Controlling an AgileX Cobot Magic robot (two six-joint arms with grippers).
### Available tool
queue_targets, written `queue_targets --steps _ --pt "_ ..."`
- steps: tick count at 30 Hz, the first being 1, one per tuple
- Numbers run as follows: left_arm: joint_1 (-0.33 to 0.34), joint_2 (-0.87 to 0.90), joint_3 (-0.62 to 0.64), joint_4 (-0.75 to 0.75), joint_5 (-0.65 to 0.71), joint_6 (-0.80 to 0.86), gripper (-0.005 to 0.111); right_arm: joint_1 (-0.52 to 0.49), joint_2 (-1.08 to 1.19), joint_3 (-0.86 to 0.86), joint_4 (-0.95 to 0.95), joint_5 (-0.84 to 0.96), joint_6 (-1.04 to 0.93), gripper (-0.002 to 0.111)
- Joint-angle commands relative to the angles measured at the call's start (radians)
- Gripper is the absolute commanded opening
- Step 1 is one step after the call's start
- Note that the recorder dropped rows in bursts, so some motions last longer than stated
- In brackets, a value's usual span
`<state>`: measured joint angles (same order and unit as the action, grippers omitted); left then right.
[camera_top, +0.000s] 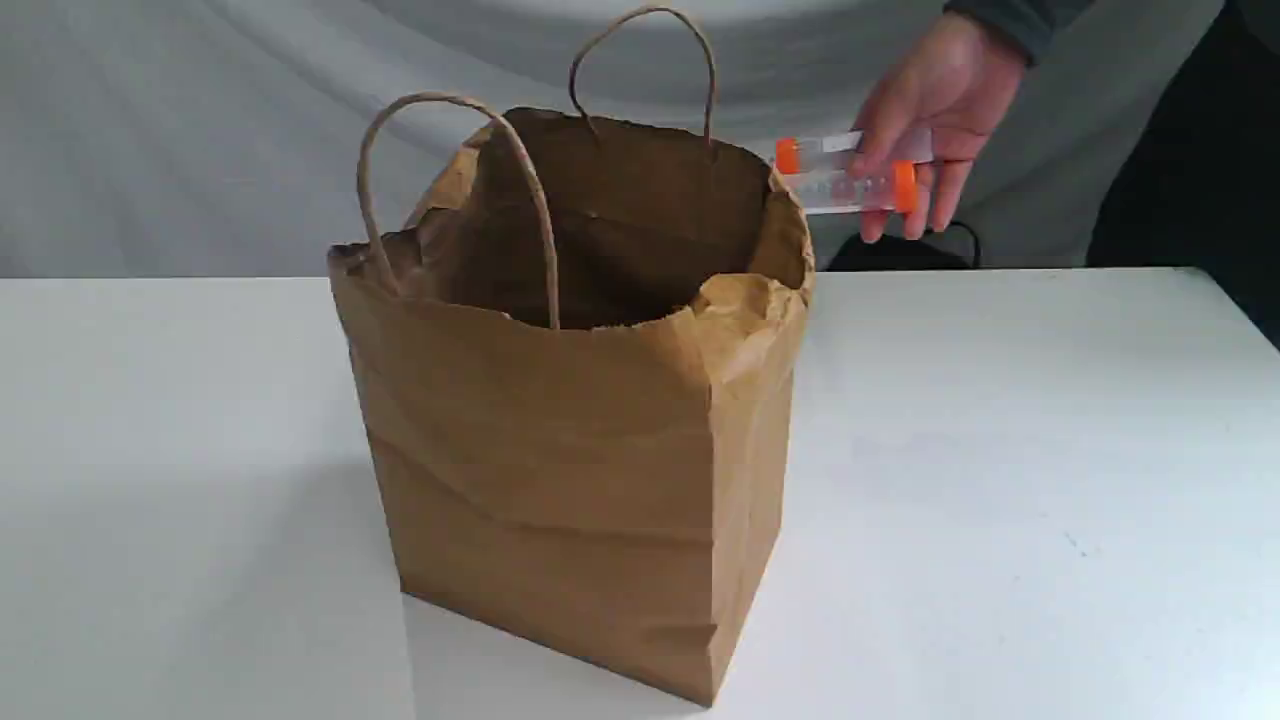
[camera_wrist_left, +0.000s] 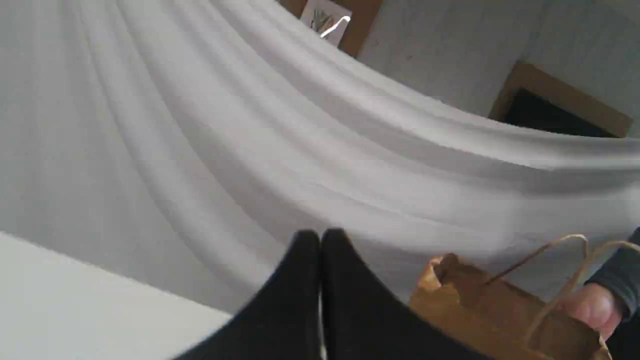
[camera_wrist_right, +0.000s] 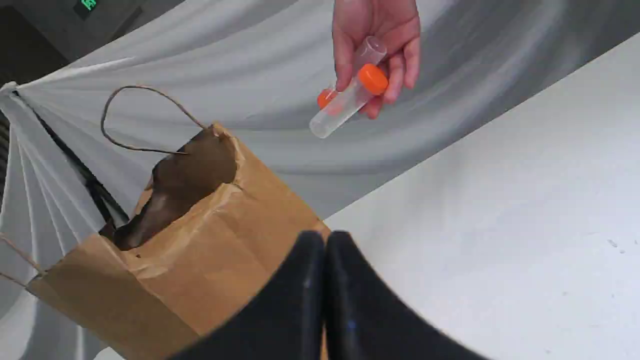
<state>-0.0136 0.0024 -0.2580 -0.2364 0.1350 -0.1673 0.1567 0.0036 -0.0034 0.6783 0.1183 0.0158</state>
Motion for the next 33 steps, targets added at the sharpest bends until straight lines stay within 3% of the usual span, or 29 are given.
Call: queue_targets --steps 1,9,18,25,30,33 --pt "0.002 0.022 -0.089 0.015 0.091 0.123 0.0 -0.007 -0.004 0.003 -0.025 -0.01 -0.016 0.0" --pt "0.002 0.336 -0.294 -0.107 0.266 0.471 0.0 -0.007 -0.004 0.003 -0.031 -0.01 -0.016 0.0" --pt "0.002 0.801 -0.583 -0.63 0.637 1.128 0.0 -0.007 -0.004 0.003 -0.031 -0.01 -0.016 0.0" --pt "0.002 1.077 -0.748 -0.74 0.875 1.338 0.001 -0.007 -0.004 0.003 -0.031 -0.01 -0.016 0.0" --pt "0.002 1.208 -0.78 -0.808 0.973 1.529 0.01 -0.007 -0.004 0.003 -0.031 -0.01 -0.016 0.0" --pt "0.002 1.247 -0.78 -0.823 0.961 1.608 0.023 -0.007 -0.004 0.003 -0.031 -0.01 -0.016 0.0"
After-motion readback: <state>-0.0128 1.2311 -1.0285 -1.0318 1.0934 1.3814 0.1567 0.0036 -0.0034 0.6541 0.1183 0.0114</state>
